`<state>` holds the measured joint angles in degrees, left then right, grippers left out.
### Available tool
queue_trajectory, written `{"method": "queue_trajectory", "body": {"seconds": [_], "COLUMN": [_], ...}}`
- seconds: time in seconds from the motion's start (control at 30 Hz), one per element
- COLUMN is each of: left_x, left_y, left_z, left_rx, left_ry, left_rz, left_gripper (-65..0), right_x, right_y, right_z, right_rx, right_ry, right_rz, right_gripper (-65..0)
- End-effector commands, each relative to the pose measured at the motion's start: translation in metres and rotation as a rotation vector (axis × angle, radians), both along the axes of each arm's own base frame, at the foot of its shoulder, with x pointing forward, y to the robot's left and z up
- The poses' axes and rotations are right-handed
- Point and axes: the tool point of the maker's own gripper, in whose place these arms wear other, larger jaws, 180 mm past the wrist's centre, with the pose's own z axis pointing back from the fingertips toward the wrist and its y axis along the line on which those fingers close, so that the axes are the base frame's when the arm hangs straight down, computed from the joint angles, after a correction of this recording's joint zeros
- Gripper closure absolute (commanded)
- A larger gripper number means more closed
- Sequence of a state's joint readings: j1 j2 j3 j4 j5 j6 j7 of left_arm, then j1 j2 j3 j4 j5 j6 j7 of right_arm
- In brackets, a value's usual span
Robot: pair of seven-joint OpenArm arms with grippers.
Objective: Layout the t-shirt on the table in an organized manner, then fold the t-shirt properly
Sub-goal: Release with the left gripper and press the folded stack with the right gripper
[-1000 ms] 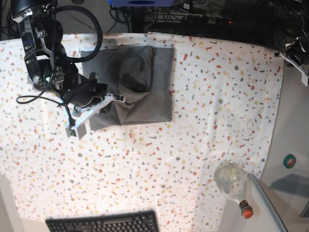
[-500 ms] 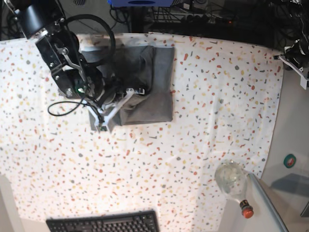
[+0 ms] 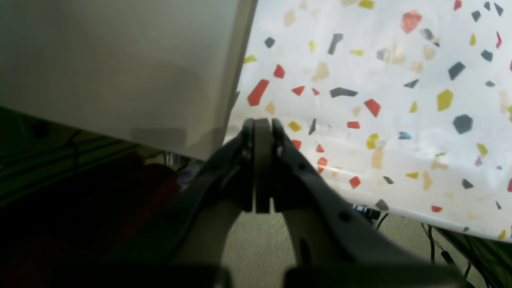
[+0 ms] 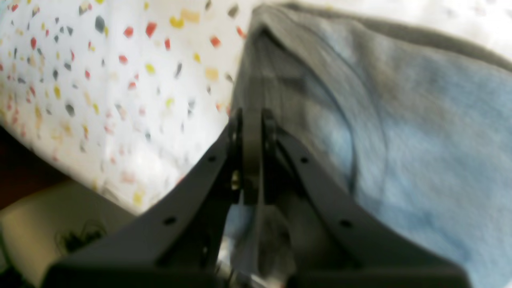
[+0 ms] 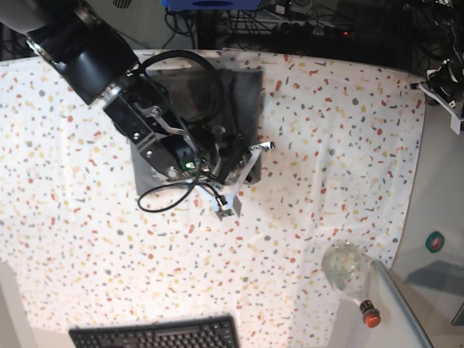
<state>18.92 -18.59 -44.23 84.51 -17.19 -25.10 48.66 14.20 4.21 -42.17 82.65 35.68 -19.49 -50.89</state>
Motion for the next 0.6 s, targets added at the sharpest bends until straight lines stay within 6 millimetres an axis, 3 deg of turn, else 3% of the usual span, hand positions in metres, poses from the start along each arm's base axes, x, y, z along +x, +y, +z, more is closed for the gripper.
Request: {"method": "queue_trajectory", "body": {"seconds": [0.0,0.1,0.23,0.4,0.57], "left_x": [0.007,0.007,0.007,0.015,0.023], "left_y": [0.01,0.01,0.009,-0.009,-0.017], "left_z": [0.013,0.013,0.012,0.004,0.002], "left_rx": [0.033,0.032,0.03,0.013,-0.004], "left_ry": [-0.029,-0.029,-0.028,-0.011,-0.025], "left_rz": [-0.004,-0.005,-0.008,-0.066,-0.068], "left_gripper": [0.0,0.0,0.0,0.0,0.0], "right_x": [0.001,-0.03,-0.056,-0.071,-0.068], "right_y": [0.008,-0.003,-0.016,-0.022,-0.024], "right_z": [0.021,0.019,-0.011,-0.031,-0.033], "right_rx": [0.043,0.036,-0.007,-0.042,-0.044], "right_ry": [-0.035,0.019,0.107,0.168,0.152], "right_rz": [0.022,0.057,0.045,0.043,0.031], "right_gripper": [0.0,0.0,0.0,0.0,0.0]}}
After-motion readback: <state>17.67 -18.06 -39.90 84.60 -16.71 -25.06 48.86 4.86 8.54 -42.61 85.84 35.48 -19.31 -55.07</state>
